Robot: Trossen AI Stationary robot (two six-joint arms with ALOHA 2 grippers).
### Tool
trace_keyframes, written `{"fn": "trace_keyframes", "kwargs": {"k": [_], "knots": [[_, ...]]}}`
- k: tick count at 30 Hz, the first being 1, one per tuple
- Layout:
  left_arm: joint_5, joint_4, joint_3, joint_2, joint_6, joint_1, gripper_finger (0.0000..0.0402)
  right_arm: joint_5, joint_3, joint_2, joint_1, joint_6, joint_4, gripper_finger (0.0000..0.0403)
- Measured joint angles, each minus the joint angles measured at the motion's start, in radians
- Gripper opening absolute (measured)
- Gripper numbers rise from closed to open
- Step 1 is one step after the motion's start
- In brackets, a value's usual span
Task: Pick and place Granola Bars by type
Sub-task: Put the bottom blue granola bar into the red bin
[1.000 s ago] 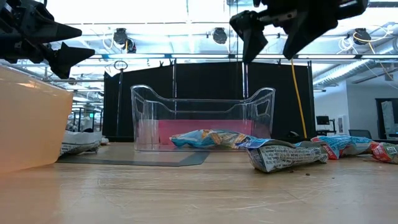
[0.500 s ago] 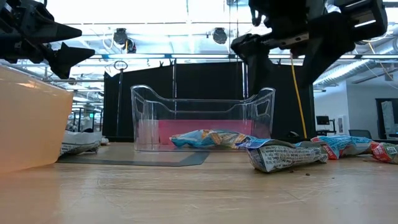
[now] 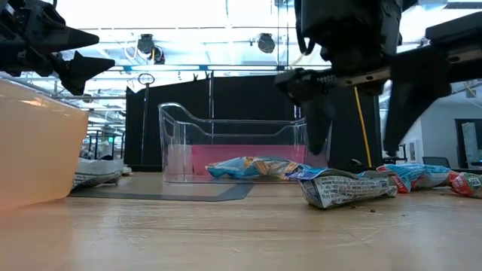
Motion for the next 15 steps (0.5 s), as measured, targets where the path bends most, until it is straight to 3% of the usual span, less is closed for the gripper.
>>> {"fn": "trace_keyframes", "kwargs": {"k": [15], "knots": [[0.000,0.000,0.000,0.000,0.000,0.000,0.0269,-0.061,-0.069,0.043,-0.017,0.025,0.003,0.0296]]}}
